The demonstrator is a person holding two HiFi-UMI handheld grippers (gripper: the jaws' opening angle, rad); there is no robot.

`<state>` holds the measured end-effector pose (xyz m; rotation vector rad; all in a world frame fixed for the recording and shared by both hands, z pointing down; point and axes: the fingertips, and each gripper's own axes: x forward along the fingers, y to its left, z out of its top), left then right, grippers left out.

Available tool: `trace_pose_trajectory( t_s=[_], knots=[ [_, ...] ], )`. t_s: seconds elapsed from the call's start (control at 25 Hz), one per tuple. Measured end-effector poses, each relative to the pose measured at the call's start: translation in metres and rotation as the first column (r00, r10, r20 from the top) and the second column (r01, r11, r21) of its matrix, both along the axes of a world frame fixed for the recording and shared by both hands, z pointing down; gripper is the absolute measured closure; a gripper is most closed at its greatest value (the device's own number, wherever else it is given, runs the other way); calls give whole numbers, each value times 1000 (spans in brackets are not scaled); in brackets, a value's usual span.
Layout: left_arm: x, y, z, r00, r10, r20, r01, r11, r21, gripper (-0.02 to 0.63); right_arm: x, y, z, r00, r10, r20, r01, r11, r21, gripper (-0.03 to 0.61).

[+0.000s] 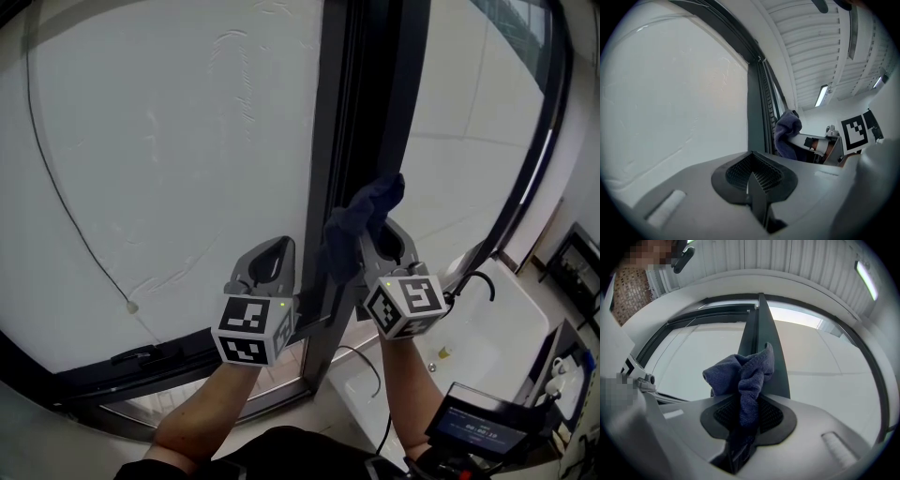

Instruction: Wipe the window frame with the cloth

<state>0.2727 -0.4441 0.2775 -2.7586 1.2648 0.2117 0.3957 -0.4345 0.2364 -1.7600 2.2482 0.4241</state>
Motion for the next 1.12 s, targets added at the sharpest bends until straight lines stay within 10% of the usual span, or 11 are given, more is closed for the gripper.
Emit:
trace_pose_trajectory(
  t_s=[1.12],
  knots=[
    [3, -7, 125, 994, -23, 111, 44, 982, -186, 614, -1, -5, 133, 999, -32, -24, 29, 991, -127, 492]
  ],
)
